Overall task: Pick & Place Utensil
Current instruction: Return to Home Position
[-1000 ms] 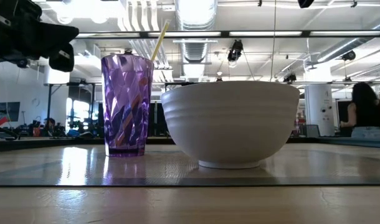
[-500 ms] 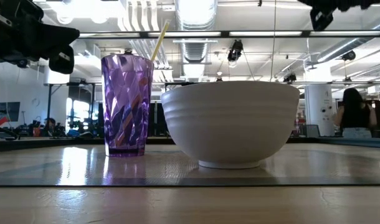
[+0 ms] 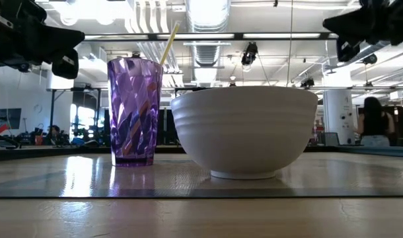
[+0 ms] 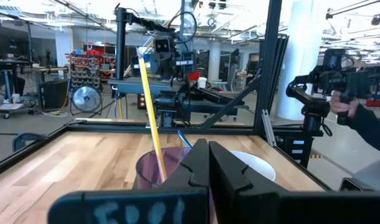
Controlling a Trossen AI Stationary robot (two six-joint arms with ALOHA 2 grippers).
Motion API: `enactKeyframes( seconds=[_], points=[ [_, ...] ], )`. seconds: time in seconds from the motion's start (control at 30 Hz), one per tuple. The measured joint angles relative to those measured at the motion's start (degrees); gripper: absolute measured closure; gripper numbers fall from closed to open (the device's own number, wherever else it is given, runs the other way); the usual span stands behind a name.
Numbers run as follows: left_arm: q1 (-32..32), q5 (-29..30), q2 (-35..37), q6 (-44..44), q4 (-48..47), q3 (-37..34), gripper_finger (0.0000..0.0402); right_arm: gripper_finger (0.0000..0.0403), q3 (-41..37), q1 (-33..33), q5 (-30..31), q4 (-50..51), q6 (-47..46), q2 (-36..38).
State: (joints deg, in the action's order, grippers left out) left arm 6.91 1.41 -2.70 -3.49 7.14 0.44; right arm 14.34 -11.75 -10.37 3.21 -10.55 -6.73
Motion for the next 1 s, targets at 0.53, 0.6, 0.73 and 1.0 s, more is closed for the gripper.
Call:
enactKeyframes(
  seconds=[0.53,0.6,0.73,1.0],
  points=[
    [-0.01,0.0,0.0,0.01,0.07,-0.05,0.0401,0.0394,-12.69,-0.04,3.43,-6.19,0.27,6.66],
    [-0.01,0.0,0.0,0.02,0.11,-0.05,0.0401,0.0394,-13.54,-0.04,4.44,-6.34,0.39,6.47],
    [-0.01,-0.02,0.0,0.02,0.15,-0.08,0.0399,0.0394,-13.84,-0.04,4.57,-5.91,0.65,6.52],
    [-0.01,-0.02,0.0,0.02,0.13,-0.08,0.0401,0.0394,-13.84,-0.04,7.9,-5.65,3.9,6.56]
  ],
)
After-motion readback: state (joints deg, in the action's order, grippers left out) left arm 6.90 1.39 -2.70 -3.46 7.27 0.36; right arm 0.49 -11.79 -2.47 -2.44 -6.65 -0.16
